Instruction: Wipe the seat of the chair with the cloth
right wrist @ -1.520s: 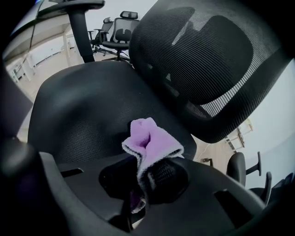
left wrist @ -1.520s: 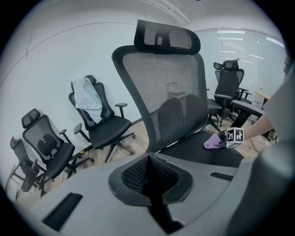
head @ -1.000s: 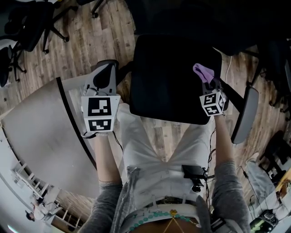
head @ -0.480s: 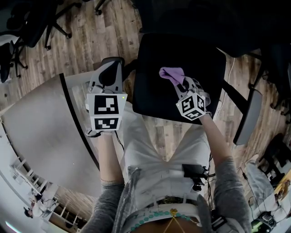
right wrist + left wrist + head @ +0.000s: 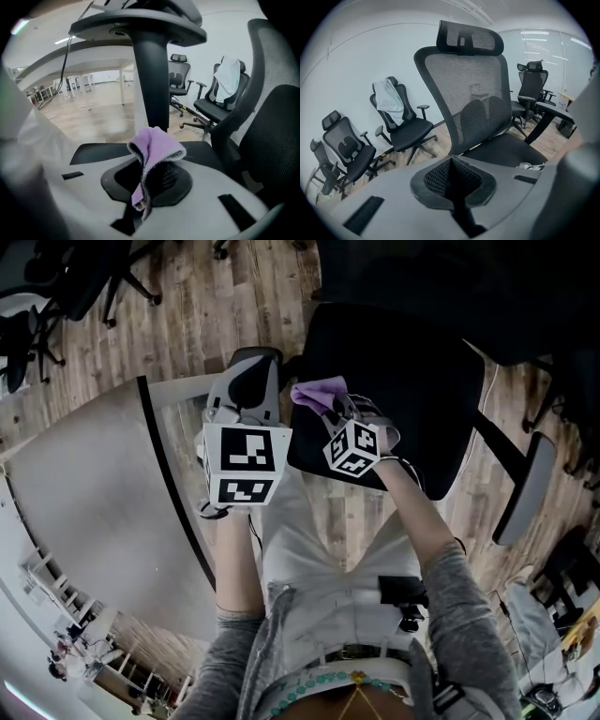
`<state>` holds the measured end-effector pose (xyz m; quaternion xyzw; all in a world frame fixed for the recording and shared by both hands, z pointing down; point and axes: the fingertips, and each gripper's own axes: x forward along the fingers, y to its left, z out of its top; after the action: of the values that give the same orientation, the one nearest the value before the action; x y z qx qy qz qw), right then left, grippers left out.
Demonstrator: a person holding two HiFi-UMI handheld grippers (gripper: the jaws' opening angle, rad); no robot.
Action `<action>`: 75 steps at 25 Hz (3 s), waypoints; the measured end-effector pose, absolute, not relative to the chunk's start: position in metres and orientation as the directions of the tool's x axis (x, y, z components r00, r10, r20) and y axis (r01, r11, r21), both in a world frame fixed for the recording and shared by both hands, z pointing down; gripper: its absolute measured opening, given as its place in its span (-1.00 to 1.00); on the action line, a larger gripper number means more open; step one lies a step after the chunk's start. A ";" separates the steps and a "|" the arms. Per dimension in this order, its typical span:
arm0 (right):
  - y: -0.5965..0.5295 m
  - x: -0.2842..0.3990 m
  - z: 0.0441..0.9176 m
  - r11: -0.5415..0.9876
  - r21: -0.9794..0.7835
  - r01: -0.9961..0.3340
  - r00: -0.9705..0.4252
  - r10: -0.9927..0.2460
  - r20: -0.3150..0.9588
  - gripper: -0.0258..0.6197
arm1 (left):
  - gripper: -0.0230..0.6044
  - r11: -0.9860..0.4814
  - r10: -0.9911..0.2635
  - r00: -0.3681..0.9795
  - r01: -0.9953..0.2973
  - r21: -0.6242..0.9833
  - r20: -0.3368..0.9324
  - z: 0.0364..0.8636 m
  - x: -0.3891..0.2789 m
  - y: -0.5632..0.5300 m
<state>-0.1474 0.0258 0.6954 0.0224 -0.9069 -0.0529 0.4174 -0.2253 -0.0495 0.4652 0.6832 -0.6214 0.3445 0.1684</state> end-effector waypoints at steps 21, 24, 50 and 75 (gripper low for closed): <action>0.027 -0.131 0.741 0.993 0.118 -0.023 -0.524 -0.113 0.844 -0.77 | -0.90 -0.171 -0.734 -0.013 -0.964 -0.203 0.679 0.464 -0.226 -0.047; 0.026 -0.123 0.742 0.993 0.116 -0.030 -0.517 -0.114 0.848 -0.77 | -0.90 -0.172 -0.734 -0.012 -0.964 -0.202 0.679 0.464 -0.224 -0.047; 0.016 -0.068 0.753 0.990 0.109 -0.092 -0.458 -0.139 0.878 -0.77 | -0.90 -0.171 -0.733 -0.020 -0.962 -0.212 0.680 0.463 -0.225 -0.047; 0.007 -0.002 0.763 0.982 0.129 -0.135 -0.396 -0.173 0.902 -0.77 | -0.90 -0.166 -0.730 -0.022 -0.964 -0.208 0.684 0.465 -0.224 -0.048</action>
<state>-0.0020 0.0074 0.7627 0.0921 -0.8352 -0.0174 0.5420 -0.2244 -0.0484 0.4646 0.6790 -0.6235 0.3494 0.1677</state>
